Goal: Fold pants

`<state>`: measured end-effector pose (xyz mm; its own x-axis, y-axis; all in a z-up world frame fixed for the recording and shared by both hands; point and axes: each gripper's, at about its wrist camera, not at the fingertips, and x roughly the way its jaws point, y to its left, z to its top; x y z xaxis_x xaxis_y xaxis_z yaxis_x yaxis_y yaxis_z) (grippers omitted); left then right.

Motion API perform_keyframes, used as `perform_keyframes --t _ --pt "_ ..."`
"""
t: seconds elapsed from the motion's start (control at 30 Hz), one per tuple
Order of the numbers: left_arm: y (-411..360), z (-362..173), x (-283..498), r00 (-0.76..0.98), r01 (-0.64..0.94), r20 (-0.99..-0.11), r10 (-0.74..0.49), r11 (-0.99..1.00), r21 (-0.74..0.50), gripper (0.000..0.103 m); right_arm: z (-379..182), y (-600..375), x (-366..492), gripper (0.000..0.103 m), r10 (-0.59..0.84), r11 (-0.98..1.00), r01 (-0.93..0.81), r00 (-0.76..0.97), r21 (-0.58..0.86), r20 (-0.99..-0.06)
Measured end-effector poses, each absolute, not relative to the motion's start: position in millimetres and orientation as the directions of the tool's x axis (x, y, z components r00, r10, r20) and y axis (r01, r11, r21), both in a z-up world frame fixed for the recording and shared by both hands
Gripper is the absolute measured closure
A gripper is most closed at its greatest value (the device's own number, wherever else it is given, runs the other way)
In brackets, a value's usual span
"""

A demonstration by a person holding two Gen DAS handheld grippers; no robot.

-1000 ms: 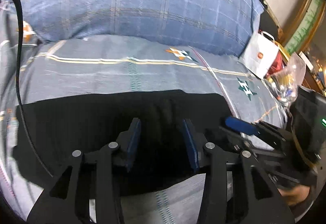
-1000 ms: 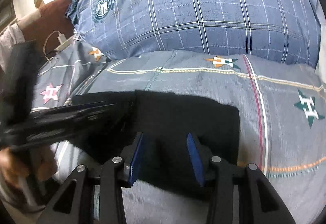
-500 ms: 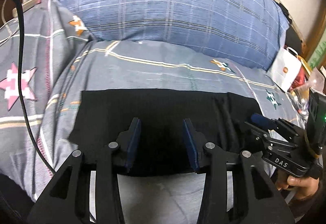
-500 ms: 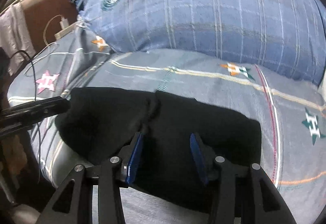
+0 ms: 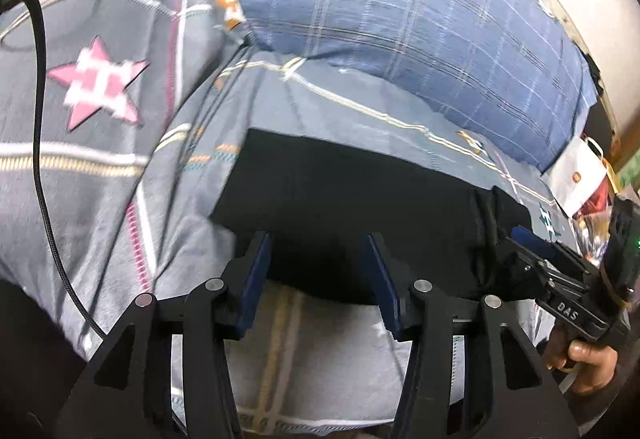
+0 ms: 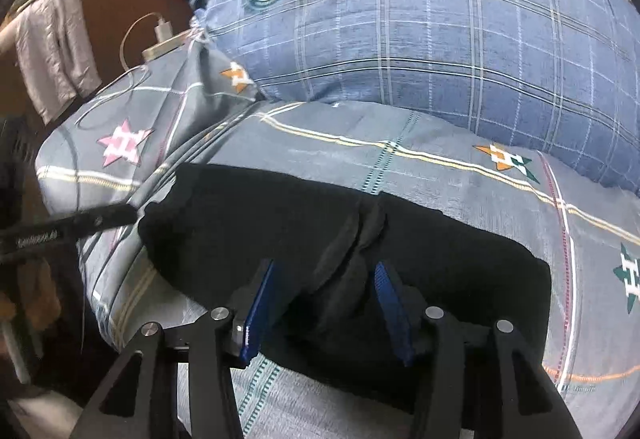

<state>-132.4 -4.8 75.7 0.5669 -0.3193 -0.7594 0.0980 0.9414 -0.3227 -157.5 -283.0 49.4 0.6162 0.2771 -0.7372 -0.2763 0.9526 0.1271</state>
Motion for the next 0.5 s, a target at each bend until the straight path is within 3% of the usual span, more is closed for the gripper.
perform_keyframes --t 0.13,0.5 --pt "4.4 68.1 -135.4 0.556 0.064 -0.772 -0.309 0.942 -0.331 0.054 38.0 -276.4 -150.1 0.054 0.266 0.953 -0.278 0.576 0.121 -0.773" --pt "5.8 45.8 -131.0 0.502 0.022 -0.803 -0.323 0.932 -0.361 0.054 67.3 -247.7 -127.3 0.054 0.376 0.910 -0.377 0.569 0.175 -0.731"
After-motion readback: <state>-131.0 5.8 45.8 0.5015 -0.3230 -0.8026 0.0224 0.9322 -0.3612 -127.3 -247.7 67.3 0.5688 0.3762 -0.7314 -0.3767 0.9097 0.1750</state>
